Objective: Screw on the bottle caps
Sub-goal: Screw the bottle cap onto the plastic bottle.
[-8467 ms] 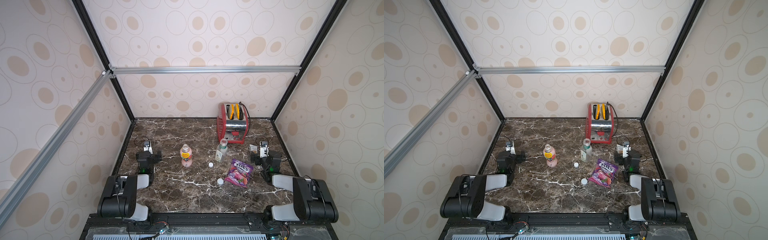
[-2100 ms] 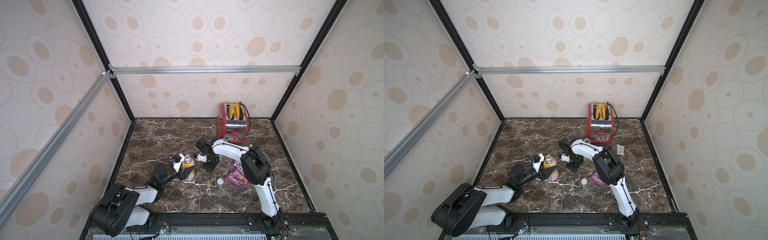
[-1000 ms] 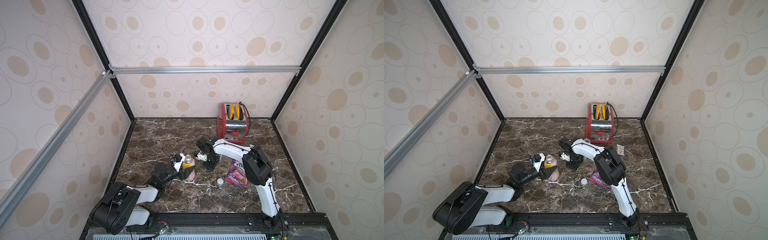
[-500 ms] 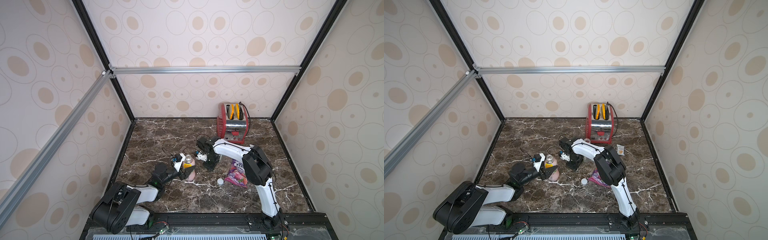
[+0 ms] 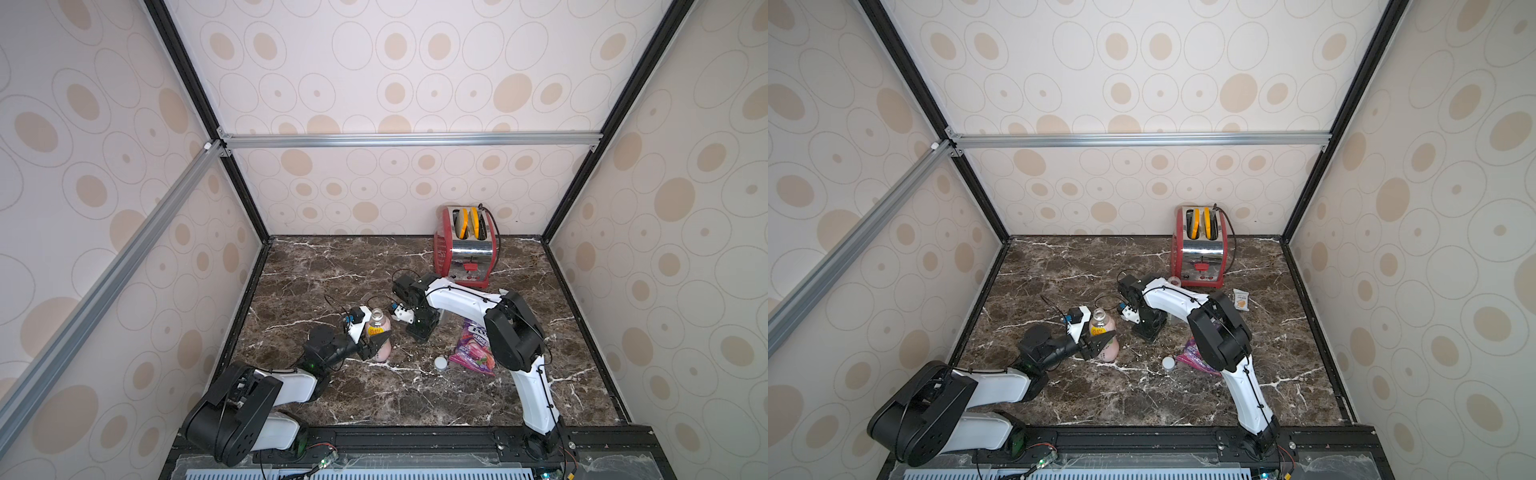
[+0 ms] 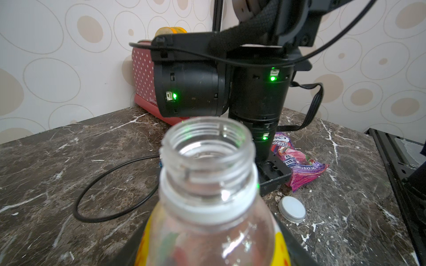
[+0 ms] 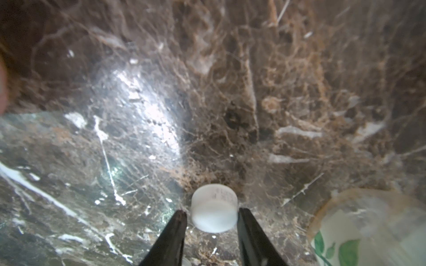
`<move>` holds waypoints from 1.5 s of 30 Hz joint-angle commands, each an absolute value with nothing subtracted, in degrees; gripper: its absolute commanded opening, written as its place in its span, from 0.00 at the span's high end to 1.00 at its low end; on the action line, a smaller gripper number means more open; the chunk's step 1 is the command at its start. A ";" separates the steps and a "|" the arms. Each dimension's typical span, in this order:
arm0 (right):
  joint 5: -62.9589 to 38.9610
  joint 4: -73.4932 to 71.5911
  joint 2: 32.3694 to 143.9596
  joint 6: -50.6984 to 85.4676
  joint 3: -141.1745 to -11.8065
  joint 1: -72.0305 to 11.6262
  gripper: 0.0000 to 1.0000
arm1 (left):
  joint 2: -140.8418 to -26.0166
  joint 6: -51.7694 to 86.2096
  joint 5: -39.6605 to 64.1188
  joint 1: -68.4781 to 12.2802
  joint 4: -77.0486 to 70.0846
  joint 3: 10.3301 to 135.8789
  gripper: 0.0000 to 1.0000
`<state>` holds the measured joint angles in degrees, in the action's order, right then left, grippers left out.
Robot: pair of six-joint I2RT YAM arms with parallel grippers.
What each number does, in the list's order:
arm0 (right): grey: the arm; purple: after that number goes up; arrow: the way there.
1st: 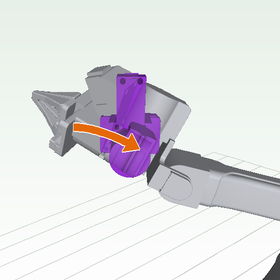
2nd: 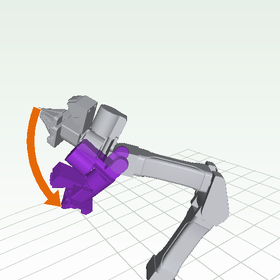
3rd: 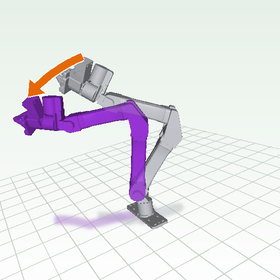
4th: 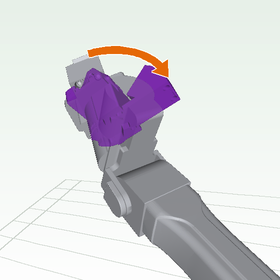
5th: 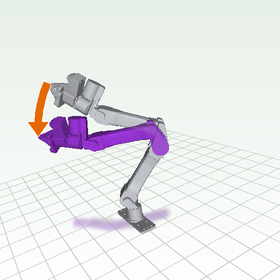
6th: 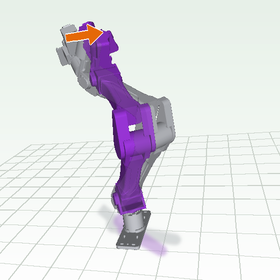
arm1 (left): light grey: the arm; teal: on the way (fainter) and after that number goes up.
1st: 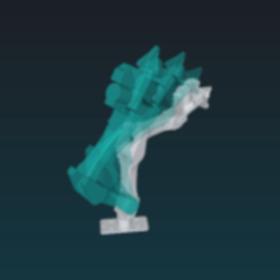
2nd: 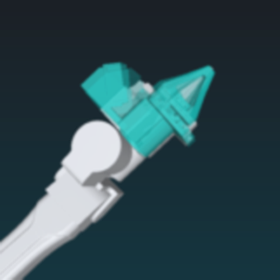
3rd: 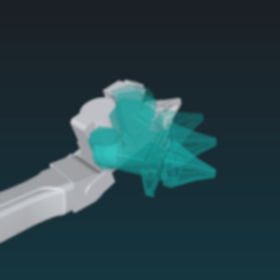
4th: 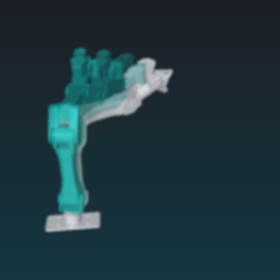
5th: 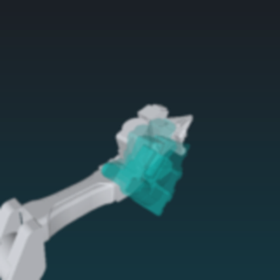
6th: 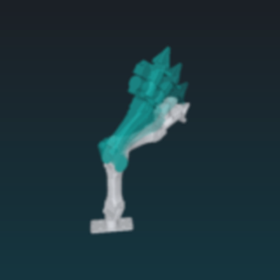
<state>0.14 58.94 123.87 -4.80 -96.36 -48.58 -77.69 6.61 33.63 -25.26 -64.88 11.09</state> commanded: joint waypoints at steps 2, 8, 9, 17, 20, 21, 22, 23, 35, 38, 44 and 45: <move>0.78 60.04 124.70 -4.59 -96.94 -48.96 0.62 | -78.31 6.97 34.63 -25.75 -65.31 12.74 0.35; 1.32 59.68 125.13 -4.28 -96.99 -49.12 0.58 | -78.49 7.03 34.72 -25.82 -65.30 12.83 0.34; 1.38 59.59 125.16 -4.23 -96.86 -49.23 0.55 | -78.44 6.95 34.67 -25.85 -65.30 12.79 0.35; 1.69 59.33 125.26 -4.02 -96.91 -49.75 0.54 | -78.40 7.11 34.63 -25.81 -65.30 12.82 0.34; 1.82 59.25 125.43 -4.01 -96.86 -49.75 0.55 | -78.40 7.04 34.73 -25.84 -65.30 12.83 0.34; 1.91 59.25 125.51 -3.90 -96.87 -49.75 0.56 | -78.40 7.08 34.72 -25.92 -65.35 12.83 0.34; 1.90 59.24 125.71 -3.91 -96.93 -49.70 0.57 | -78.48 7.09 34.77 -25.85 -65.31 12.83 0.34; 2.00 59.24 125.75 -3.87 -96.91 -49.74 0.59 | -78.49 7.09 34.82 -25.91 -65.31 12.83 0.34; 2.58 62.22 119.19 -5.46 -96.03 -49.74 0.70 | -80.58 6.01 37.42 -26.87 -65.48 14.10 0.30; 2.59 64.91 114.59 -6.27 -95.22 -49.62 0.71 | -80.58 4.06 37.97 -28.23 -65.48 14.15 0.29; 1.71 70.48 102.51 -6.08 -94.76 -49.59 0.73 | -82.23 1.00 39.78 -31.00 -64.51 16.27 0.31; 1.10 71.94 100.98 -5.97 -95.72 -49.66 0.73 | -82.56 0.11 39.72 -31.87 -64.49 16.64 0.31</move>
<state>2.09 65.98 105.08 -5.65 -95.13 -49.54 -81.69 3.14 37.82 -30.13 -65.01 14.48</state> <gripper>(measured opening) 0.322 0.697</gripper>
